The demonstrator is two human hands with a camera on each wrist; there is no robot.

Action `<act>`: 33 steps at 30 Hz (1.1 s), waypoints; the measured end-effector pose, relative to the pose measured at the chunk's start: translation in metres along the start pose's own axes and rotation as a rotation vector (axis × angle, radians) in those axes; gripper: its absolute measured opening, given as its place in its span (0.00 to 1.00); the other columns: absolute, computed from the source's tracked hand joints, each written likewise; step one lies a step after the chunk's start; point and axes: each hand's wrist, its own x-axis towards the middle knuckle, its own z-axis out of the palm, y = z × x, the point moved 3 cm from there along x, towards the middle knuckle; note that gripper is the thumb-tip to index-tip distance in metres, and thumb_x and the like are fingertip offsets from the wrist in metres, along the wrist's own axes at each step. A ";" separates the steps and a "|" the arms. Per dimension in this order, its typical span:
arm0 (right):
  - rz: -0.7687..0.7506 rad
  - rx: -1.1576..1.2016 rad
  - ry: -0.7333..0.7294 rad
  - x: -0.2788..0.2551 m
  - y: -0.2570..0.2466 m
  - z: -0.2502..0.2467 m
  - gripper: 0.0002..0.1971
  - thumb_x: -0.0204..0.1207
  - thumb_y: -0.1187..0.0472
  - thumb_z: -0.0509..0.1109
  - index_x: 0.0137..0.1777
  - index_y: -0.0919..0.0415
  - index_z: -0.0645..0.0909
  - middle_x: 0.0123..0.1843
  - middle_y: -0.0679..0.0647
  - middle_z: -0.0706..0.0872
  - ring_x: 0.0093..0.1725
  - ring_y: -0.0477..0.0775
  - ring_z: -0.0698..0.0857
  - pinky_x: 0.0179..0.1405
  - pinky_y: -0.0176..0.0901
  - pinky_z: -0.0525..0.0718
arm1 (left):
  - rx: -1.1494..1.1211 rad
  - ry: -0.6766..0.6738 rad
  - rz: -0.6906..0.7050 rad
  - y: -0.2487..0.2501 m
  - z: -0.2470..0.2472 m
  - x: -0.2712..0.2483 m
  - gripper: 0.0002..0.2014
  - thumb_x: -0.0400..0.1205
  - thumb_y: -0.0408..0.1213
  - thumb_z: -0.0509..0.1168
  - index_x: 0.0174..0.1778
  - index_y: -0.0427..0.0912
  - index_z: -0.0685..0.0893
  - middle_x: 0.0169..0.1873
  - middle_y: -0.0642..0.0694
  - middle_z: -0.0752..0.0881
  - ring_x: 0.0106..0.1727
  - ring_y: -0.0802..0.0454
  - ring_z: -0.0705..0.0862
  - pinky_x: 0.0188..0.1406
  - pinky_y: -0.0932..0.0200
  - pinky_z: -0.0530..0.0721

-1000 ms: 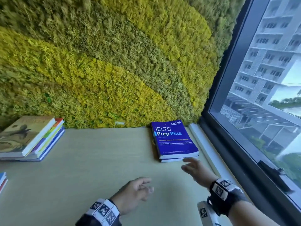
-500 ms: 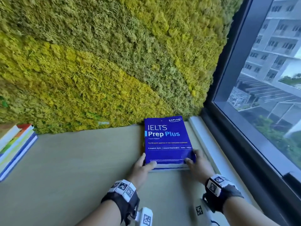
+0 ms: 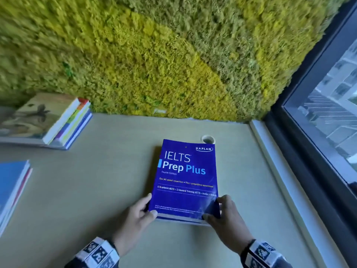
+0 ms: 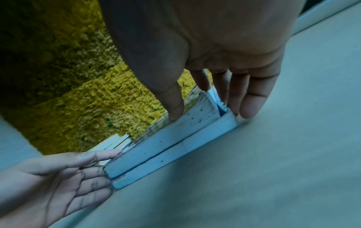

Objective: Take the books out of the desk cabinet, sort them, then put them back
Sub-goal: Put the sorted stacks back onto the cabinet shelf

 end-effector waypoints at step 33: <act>-0.098 0.435 -0.487 0.151 -0.369 0.271 0.58 0.56 0.18 0.68 0.85 0.47 0.64 0.76 0.55 0.81 0.71 0.53 0.84 0.74 0.59 0.82 | 0.136 0.576 -0.189 0.132 -0.495 0.098 0.34 0.76 0.51 0.79 0.77 0.53 0.73 0.69 0.45 0.83 0.71 0.42 0.78 0.63 0.42 0.78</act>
